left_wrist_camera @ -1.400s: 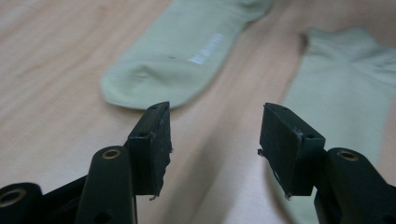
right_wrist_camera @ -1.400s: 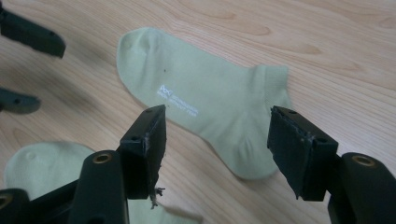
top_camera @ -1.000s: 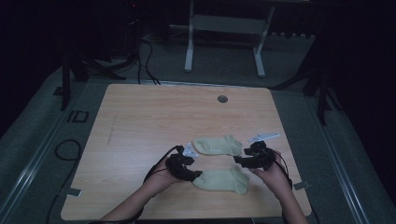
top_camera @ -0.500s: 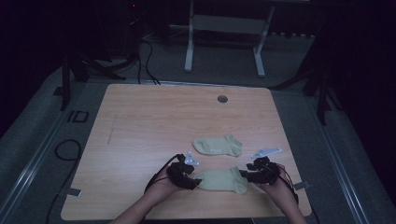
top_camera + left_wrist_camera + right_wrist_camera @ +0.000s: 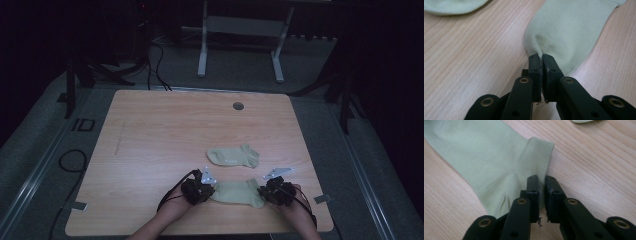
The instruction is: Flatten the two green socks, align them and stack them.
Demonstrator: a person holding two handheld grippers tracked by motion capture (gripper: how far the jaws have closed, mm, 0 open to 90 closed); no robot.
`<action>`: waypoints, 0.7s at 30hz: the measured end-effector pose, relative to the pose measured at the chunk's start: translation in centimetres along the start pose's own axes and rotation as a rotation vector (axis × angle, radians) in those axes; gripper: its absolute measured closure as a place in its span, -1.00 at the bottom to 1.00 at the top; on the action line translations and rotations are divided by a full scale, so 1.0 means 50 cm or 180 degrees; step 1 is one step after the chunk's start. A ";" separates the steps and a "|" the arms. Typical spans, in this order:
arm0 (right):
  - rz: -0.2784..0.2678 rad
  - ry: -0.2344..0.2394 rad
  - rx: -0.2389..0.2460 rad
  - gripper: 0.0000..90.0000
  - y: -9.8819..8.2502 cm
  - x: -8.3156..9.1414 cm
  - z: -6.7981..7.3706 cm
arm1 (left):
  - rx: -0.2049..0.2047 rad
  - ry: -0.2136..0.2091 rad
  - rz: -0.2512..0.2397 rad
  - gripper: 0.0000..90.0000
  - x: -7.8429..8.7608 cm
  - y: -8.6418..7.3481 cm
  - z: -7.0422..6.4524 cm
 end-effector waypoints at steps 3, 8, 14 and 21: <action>-0.0009 0.0008 -0.0036 0.86 0.000 0.001 -0.001 | 0.0037 -0.0024 -0.0021 0.92 0.000 0.000 0.000; -0.0148 0.0059 -0.0100 0.86 0.007 0.029 0.002 | 0.0150 -0.0071 -0.0125 0.93 0.016 0.005 0.012; -0.0333 0.0068 -0.0084 0.86 0.039 0.063 0.003 | 0.0237 0.0004 -0.0256 0.93 0.047 0.025 0.040; -0.0459 -0.0007 0.0001 0.86 0.092 0.084 -0.009 | 0.0270 0.0174 -0.0374 0.93 0.074 0.063 0.085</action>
Point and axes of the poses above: each handheld gripper's, and its own axes: x roughly backward along the jaws, y roughly out of its top, z roughly to its left, the point moved 5 cm from there along -x, roughly forward along the jaws, and after that the axes turned 11 degrees about y, right-handed, at the moved point
